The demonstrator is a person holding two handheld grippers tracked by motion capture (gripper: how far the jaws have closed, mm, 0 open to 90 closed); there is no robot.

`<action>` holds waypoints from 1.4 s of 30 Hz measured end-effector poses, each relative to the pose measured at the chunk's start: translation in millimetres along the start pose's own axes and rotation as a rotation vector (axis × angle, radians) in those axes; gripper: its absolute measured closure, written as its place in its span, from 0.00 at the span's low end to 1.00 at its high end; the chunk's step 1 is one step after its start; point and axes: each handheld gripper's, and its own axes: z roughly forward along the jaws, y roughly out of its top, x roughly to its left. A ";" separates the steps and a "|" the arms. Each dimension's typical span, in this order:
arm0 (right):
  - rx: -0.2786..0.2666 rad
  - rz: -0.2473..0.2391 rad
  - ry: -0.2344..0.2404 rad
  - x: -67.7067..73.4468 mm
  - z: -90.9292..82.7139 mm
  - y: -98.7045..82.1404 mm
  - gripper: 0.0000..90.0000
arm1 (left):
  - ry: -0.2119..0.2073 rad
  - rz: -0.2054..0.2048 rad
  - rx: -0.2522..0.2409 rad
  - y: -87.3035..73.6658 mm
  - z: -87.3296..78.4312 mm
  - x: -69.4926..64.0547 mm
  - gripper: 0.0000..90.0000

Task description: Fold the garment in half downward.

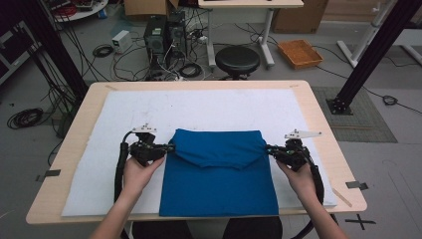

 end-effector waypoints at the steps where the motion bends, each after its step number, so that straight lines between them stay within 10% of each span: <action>1: 0.004 -0.004 0.005 2.3 -2.5 -1.5 1.00 | -0.006 0.005 0.004 -1.0 -2.3 -2.4 0.99; 22: 0.009 -0.119 0.072 55.2 -66.2 -44.2 1.00 | -0.109 0.062 0.059 -52.8 -55.2 -52.4 0.99; 42: 0.061 -0.175 0.072 74.8 -82.6 -76.8 0.99 | -0.113 0.094 0.155 -85.9 -56.7 -67.6 0.99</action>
